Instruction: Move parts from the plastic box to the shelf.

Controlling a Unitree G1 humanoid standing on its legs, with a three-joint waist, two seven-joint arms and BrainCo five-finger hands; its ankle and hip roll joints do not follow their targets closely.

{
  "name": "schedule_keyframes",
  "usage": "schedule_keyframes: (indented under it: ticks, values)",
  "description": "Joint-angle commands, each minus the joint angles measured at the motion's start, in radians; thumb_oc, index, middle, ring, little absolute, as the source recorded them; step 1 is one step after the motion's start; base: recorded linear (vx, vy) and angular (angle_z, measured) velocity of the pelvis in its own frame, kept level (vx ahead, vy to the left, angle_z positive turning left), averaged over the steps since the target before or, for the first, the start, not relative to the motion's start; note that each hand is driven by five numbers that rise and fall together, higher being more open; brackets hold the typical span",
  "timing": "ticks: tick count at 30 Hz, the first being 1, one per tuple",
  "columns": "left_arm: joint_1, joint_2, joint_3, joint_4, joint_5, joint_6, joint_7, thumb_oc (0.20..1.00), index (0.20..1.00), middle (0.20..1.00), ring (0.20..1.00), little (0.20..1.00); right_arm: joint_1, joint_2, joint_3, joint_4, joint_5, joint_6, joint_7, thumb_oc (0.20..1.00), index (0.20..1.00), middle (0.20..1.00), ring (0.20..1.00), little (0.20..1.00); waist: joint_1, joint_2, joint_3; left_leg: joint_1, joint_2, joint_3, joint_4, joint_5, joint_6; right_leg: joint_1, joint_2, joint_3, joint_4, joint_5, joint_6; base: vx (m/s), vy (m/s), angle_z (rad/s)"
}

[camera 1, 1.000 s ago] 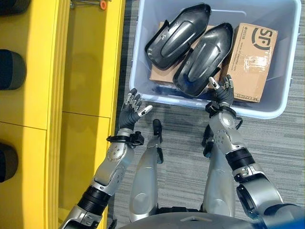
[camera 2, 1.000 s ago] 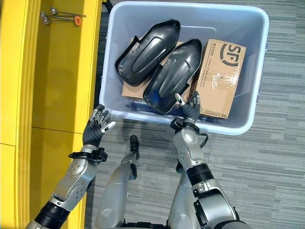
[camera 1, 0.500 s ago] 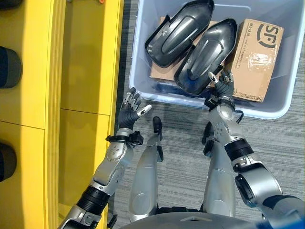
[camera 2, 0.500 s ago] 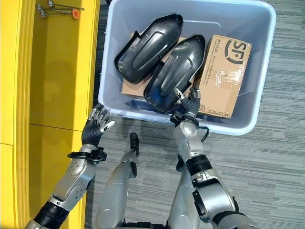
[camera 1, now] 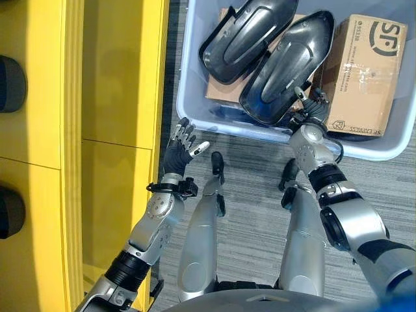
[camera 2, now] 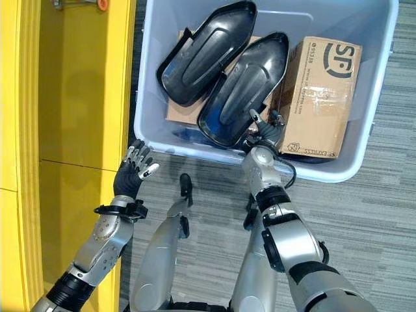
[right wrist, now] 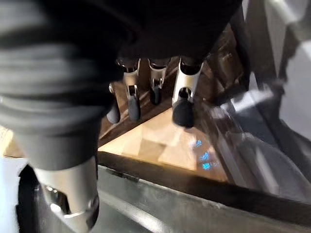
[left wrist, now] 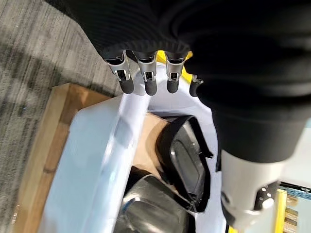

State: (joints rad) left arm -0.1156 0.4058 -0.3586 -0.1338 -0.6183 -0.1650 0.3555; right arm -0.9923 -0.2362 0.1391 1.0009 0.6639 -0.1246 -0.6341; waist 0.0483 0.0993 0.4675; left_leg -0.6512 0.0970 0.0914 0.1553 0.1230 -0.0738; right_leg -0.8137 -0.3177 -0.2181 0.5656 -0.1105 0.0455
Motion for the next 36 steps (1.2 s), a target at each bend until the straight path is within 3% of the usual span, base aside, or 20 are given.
schedule_keyframes:
  ticks: [1, 16, 17, 18, 25, 36]
  values:
    - [-0.024, 0.051, 0.005, -0.124, 0.002, -0.067, 0.005, 1.0, 1.0, 1.0, 1.0, 1.0, -0.028, -0.034, 0.016, 0.006, -0.05, 0.017, 0.017, 1.0, 1.0, 1.0, 1.0, 1.0, 0.021, 0.012, 0.052, -0.034, 0.042, -0.008, 0.149, -0.191, -0.003, 0.214, -0.03, 0.03, -0.249, 0.032, 0.117, 0.0, 0.0, 0.09]
    - [-0.075, 0.042, -0.012, -0.119, 0.02, -0.086, 0.018, 1.0, 1.0, 1.0, 1.0, 1.0, -0.099, -0.048, 0.099, 0.14, -0.21, 0.086, 0.053, 1.0, 1.0, 1.0, 1.0, 1.0, 0.045, 0.02, 0.052, -0.11, 0.027, -0.033, 0.16, -0.186, 0.006, 0.166, -0.028, 0.019, -0.228, 0.022, 0.116, 0.0, 0.002, 0.06]
    - [-0.078, 0.044, -0.015, -0.117, 0.019, -0.087, 0.018, 1.0, 1.0, 1.0, 1.0, 1.0, -0.102, -0.049, 0.119, 0.163, -0.24, 0.106, 0.072, 0.485, 0.485, 0.485, 0.485, 0.485, 0.047, 0.019, 0.052, -0.11, 0.025, -0.034, 0.162, -0.186, 0.007, 0.167, -0.029, 0.018, -0.227, 0.021, 0.116, 0.0, 0.017, 0.05]
    - [-0.078, 0.043, -0.014, -0.117, 0.019, -0.087, 0.018, 1.0, 1.0, 1.0, 1.0, 1.0, -0.102, -0.049, 0.12, 0.163, -0.24, 0.106, 0.073, 0.2, 0.2, 0.2, 0.2, 0.2, 0.047, 0.019, 0.052, -0.109, 0.025, -0.034, 0.162, -0.186, 0.007, 0.168, -0.029, 0.018, -0.227, 0.021, 0.116, -0.01, 0.017, 0.04]
    - [-0.091, 0.046, -0.01, -0.114, 0.021, -0.089, 0.022, 1.0, 1.0, 1.0, 1.0, 1.0, -0.096, -0.042, 0.129, 0.146, -0.27, 0.111, 0.069, 0.2, 0.2, 0.2, 0.2, 0.2, 0.039, 0.011, 0.052, -0.076, 0.026, -0.031, 0.152, -0.184, 0.006, 0.195, -0.026, 0.021, -0.238, 0.026, 0.117, -0.02, 0.02, 0.03]
    - [-0.07, 0.067, 0.012, -0.099, -0.003, -0.081, -0.005, 1.0, 1.0, 1.0, 1.0, 1.0, 0.026, -0.042, 0.098, -0.176, -0.243, 0.055, 0.046, 0.2, 0.2, 0.2, 0.2, 0.2, 0.022, -0.019, 0.052, 0.06, 0.043, -0.027, 0.109, -0.169, -0.003, 0.318, -0.014, 0.014, -0.29, 0.044, 0.119, -0.02, -0.008, -0.02]
